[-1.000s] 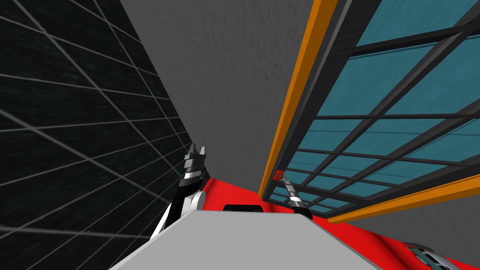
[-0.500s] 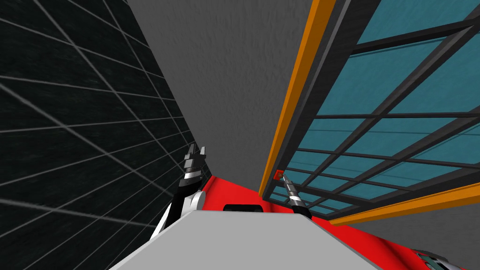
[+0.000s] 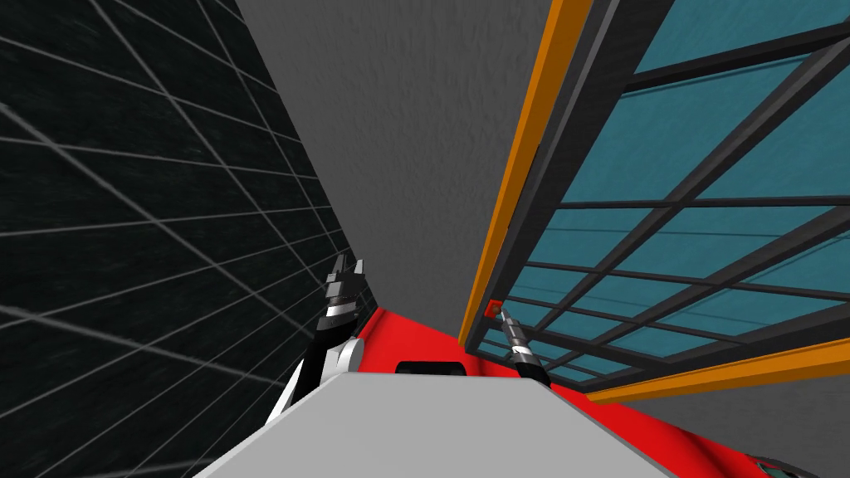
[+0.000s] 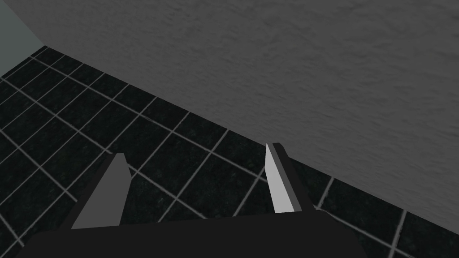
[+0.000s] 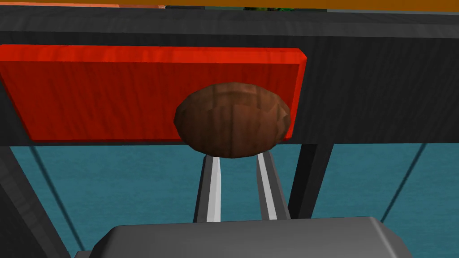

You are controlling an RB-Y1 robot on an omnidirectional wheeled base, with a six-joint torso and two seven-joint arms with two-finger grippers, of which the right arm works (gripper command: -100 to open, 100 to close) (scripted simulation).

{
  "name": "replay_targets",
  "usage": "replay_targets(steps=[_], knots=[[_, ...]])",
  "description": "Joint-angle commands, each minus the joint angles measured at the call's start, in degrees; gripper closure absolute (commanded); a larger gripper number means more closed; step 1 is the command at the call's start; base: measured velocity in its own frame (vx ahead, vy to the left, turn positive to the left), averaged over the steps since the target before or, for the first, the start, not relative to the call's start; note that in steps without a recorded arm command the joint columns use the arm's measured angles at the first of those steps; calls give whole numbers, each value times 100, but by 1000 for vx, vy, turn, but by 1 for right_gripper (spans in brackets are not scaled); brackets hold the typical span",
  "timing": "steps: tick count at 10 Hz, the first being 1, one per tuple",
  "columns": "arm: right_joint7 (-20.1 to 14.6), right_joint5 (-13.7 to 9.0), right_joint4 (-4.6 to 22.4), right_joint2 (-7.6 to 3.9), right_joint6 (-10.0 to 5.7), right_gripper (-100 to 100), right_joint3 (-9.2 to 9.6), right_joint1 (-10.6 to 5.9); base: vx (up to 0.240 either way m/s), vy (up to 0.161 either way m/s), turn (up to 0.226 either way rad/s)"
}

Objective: Pull the door open

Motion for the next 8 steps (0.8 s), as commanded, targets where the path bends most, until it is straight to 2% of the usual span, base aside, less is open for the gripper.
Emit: replay_targets(steps=[1,4,5,8], knots=[[-286,-99,-20,35,-15,100,90,-58,-39,-14,53],[-733,-307,1,26,20,100,173,-100,-47,-17,69],[-797,-353,155,-6,14,-100,134,-132,-48,-15,31],[-1204,-510,143,32,53,-100,191,-171,-51,0,29]])
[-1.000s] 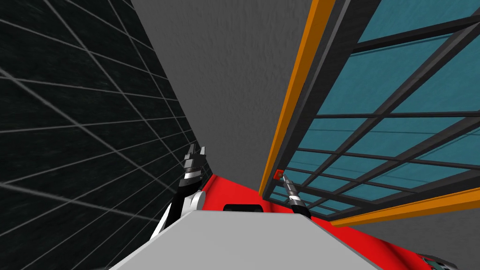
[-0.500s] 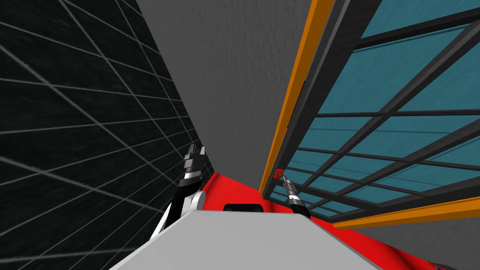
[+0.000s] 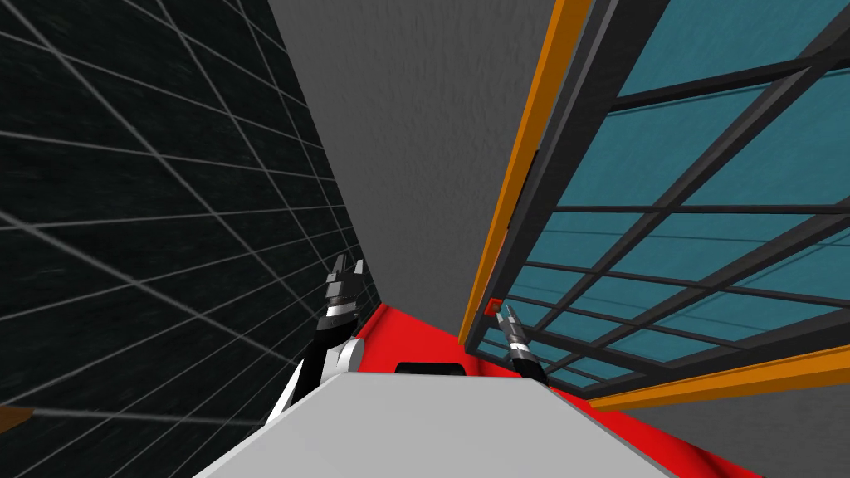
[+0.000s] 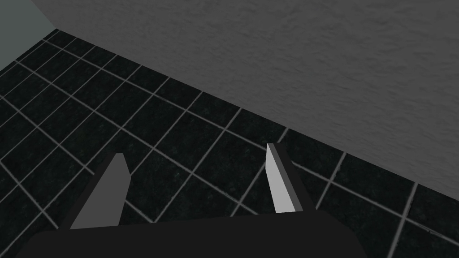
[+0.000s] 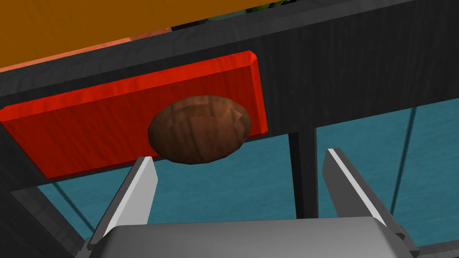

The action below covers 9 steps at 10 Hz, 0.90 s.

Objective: Pull the door open

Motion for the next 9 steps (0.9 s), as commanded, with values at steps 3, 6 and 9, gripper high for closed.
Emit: replay_targets(steps=[3,6,9], knots=[[-501,-174,17,62,36,-100,84,-54,-64,13,33],[-938,-345,4,103,79,-100,146,-96,-48,-6,32],[-1396,-535,-11,149,126,-100,216,-143,-62,-10,33]])
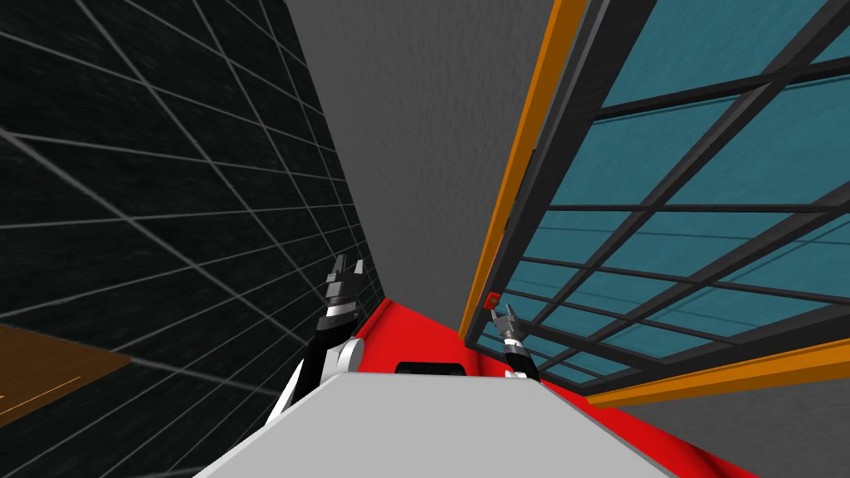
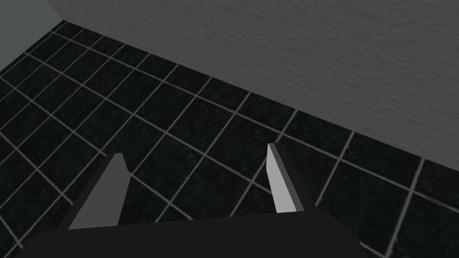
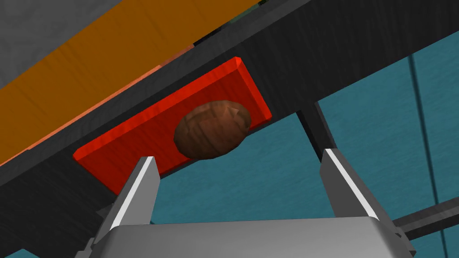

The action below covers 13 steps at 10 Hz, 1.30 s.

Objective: Pull the door open

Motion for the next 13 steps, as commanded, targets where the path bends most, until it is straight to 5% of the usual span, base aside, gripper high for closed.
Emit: replay_targets(steps=[1,13], knots=[[-286,-117,-4,29,29,-100,42,-32,-53,-3,31],[-1955,-870,-61,212,216,-100,319,-218,-55,-10,34]])
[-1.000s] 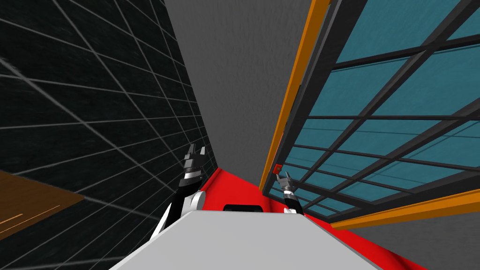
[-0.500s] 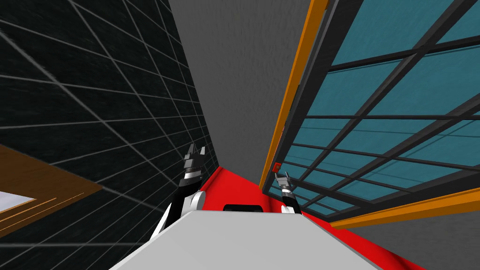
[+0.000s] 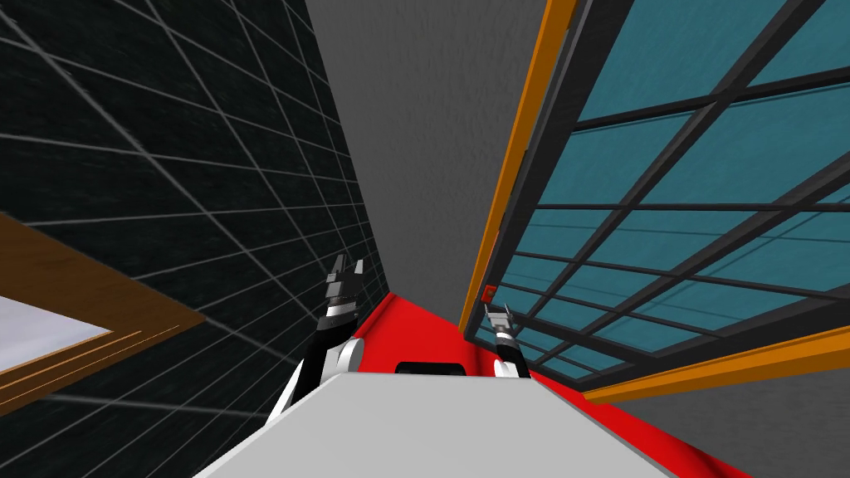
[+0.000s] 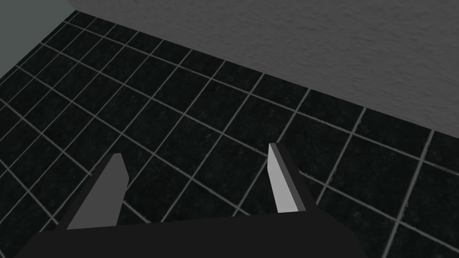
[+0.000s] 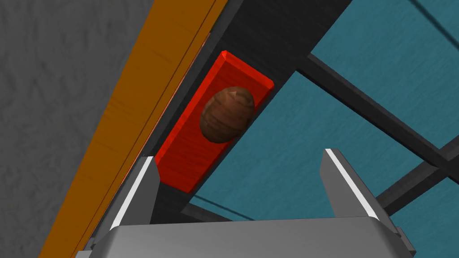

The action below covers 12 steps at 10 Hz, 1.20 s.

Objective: Pull the door open

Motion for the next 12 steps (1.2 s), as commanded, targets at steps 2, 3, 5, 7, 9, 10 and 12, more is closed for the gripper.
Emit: replay_targets(steps=[2,3,5,7,9,10,12], knots=[[-326,-125,30,29,13,-100,46,-51,-43,-12,22],[-548,-229,22,54,39,-100,84,-77,-50,-11,29],[-792,-328,14,78,63,-100,121,-101,-71,-14,38],[-1156,-517,0,124,110,-100,190,-147,-60,-6,35],[-1451,-607,-7,146,133,-100,223,-170,-48,-15,21],[-1604,-685,-13,165,152,-100,251,-189,-66,-29,43],[-1890,-762,-19,184,172,-100,280,-208,-47,-5,17]])
